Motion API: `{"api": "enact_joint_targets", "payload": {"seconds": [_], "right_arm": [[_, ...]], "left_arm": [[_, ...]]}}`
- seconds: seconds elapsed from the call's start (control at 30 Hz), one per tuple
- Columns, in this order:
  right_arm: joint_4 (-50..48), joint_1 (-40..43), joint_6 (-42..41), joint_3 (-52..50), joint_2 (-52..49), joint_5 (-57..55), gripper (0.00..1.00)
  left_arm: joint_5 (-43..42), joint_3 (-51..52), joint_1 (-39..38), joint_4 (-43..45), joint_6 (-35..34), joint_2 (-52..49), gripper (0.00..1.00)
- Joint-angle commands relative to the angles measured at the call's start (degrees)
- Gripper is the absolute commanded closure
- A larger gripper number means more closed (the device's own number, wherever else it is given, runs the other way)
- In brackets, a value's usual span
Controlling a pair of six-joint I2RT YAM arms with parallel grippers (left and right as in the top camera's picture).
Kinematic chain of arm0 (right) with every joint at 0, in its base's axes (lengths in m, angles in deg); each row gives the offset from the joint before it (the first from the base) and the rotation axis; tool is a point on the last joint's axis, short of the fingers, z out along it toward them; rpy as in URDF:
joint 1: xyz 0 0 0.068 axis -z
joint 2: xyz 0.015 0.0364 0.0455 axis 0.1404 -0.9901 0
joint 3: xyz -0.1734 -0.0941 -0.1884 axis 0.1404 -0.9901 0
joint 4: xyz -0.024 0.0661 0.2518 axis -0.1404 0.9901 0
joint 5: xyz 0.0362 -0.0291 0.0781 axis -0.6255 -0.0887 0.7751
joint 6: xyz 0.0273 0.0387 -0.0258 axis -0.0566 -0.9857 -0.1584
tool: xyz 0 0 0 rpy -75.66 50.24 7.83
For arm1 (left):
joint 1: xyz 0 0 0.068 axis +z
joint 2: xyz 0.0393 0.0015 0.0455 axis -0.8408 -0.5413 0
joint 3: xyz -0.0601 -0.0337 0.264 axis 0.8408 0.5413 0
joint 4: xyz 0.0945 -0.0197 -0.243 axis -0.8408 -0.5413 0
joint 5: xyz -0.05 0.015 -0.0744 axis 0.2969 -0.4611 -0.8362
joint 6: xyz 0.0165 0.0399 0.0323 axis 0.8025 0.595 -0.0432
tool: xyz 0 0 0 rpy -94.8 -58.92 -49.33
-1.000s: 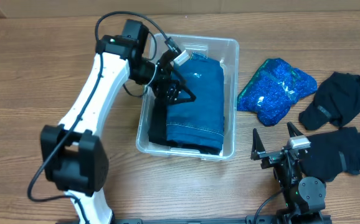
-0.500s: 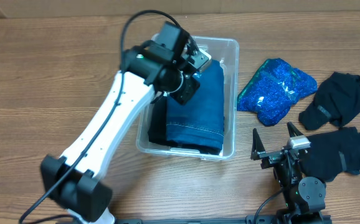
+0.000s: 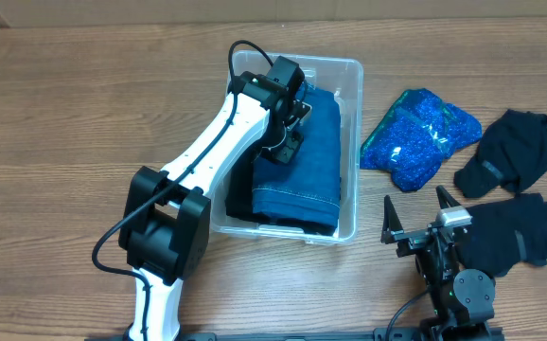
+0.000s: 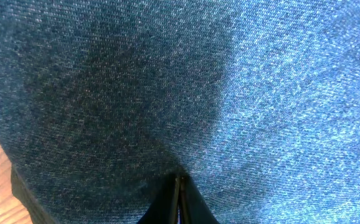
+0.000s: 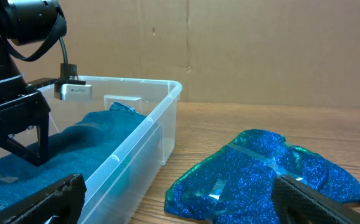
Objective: Pack container
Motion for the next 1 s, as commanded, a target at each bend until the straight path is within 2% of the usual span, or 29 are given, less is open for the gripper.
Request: {"api": "enact_joint_targets", "payload": {"seconds": [0.0,0.07,0.17,0.27,0.4,0.57,0.87,0.97], "right_arm": [[-0.4,0.0,0.2,-0.6,0.2,-0.6,0.00],[-0.4,0.0,0.2,-0.6,0.2,-0.6,0.00],[-0.4,0.0,0.2,-0.6,0.2,-0.6,0.00],[-0.4,0.0,0.2,-0.6,0.2,-0.6,0.00],[-0.4,0.0,0.2,-0.6,0.2,-0.6,0.00],[-0.4,0.0,0.2,-0.6,0.2,-0.6,0.00],[-0.4,0.0,0.2,-0.6,0.2,-0.6,0.00],[-0.4,0.0,0.2,-0.6,0.2,-0.6,0.00]], "left_arm": [[0.8,-1.0,-0.1,0.0,-2.7,1.7,0.96],[4.8,-1.2,-0.1,2.4,-4.9,9.1,0.96],[17.8,-1.2,0.3,7.1,-9.5,17.5,0.96],[23.7,-1.2,2.7,7.6,-13.3,19.9,0.96],[23.1,-1.0,7.8,5.1,-19.6,17.6,0.96],[13.5,-1.0,10.0,7.0,-16.3,12.1,0.96],[14.0,-1.0,9.7,12.4,-14.9,3.8,0.96],[18.3,-1.0,9.6,13.5,-14.9,3.0,0.96]]}}
